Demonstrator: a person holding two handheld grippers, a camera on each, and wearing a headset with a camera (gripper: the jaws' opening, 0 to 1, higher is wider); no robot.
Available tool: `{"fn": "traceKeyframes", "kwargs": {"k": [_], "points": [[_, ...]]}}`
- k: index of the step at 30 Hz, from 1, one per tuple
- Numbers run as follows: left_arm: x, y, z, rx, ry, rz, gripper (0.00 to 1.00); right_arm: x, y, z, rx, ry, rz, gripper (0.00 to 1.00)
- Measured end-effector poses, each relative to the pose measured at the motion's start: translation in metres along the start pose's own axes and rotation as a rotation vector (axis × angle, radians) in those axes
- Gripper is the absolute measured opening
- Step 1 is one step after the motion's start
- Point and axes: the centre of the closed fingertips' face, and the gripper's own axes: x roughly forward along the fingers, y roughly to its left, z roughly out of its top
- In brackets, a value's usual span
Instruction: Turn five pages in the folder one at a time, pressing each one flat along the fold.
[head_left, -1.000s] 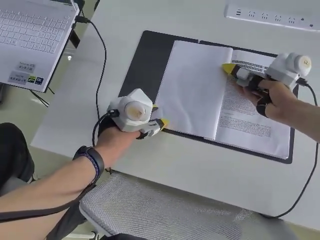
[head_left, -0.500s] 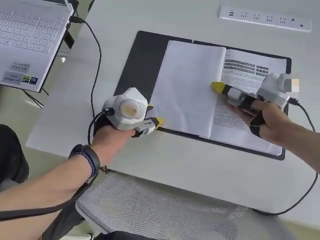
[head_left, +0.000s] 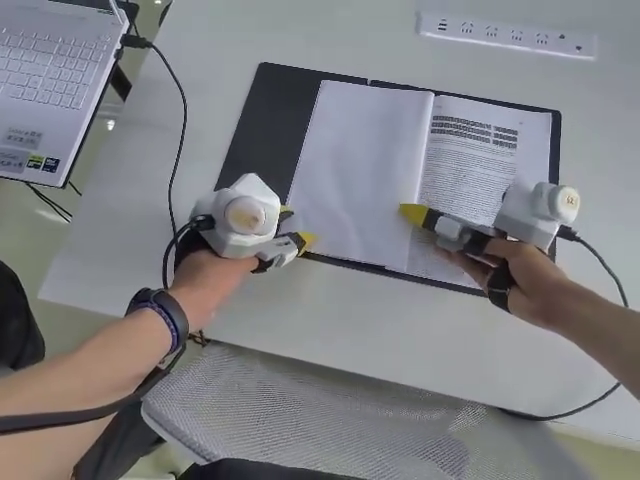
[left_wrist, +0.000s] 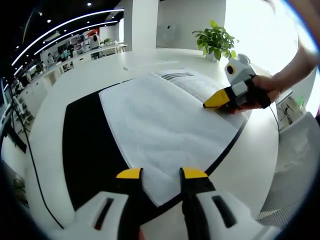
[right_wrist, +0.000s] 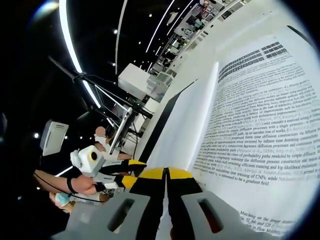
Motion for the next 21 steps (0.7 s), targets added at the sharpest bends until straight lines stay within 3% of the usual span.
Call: {"fn": "traceKeyframes", "kwargs": {"k": [11, 21], "points": [[-0.001, 0.001, 0.001, 0.004, -0.002, -0.001, 0.26, -0.012, 0.022, -0.034, 0.004, 0.053, 0.021, 0.0], [-0.001, 0.001, 0.001, 0.009, -0.001, -0.001, 0.26, -0.017, 0.027, -0.048, 0.015, 0.068, 0.022, 0.0]]}}
